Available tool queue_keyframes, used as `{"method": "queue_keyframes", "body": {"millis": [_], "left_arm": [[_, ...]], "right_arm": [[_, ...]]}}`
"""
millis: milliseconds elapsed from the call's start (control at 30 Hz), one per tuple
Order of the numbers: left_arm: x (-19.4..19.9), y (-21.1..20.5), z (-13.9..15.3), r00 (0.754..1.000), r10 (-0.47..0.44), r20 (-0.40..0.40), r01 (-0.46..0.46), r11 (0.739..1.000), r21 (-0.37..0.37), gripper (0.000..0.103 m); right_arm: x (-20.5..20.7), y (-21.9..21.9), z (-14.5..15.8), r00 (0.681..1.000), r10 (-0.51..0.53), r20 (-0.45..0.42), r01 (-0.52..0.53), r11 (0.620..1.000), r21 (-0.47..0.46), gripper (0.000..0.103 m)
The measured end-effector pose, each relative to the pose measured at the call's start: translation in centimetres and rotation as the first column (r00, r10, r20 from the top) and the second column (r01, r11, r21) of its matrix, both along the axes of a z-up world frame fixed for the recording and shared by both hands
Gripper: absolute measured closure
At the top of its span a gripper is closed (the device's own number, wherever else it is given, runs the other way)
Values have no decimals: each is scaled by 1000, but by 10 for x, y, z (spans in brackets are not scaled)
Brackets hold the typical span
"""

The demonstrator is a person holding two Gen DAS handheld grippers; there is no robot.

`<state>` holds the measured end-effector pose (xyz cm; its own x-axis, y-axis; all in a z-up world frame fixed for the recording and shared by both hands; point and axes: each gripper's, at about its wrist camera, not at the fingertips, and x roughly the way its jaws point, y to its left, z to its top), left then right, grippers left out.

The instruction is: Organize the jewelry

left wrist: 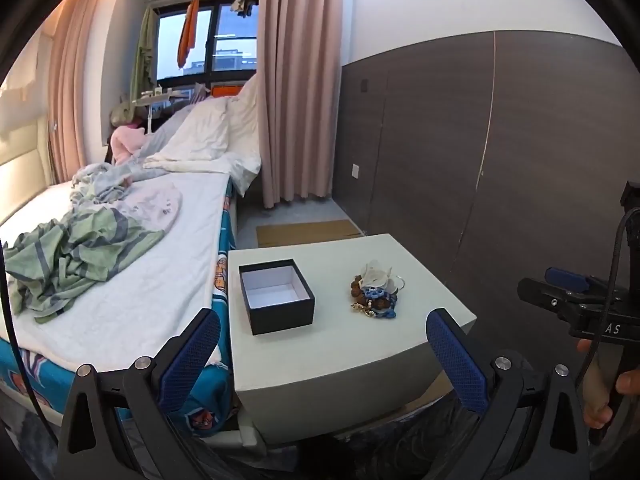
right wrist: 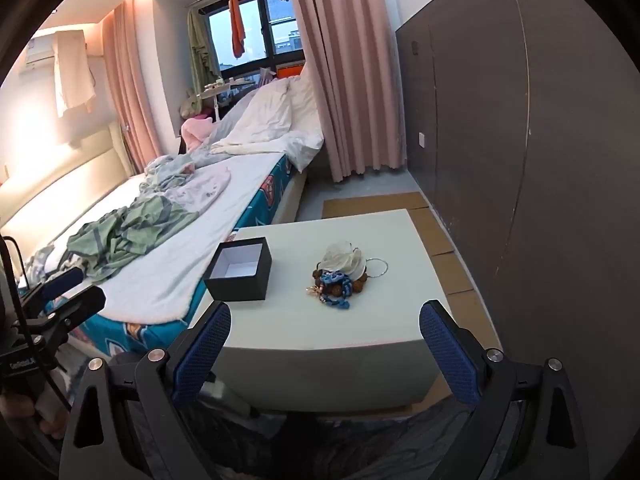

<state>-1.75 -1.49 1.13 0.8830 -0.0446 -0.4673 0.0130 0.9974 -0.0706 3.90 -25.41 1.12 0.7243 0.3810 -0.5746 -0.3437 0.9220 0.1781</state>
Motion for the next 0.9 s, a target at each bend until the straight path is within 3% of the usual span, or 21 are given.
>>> {"method": "queue_keyframes", "body": {"millis": [900], "left_arm": [[2, -5, 6, 1000, -23, 1, 23, 1000, 7, 0]], "right_arm": [[-6, -2, 8, 1000, 4, 8, -5, 1000, 29, 7]]}}
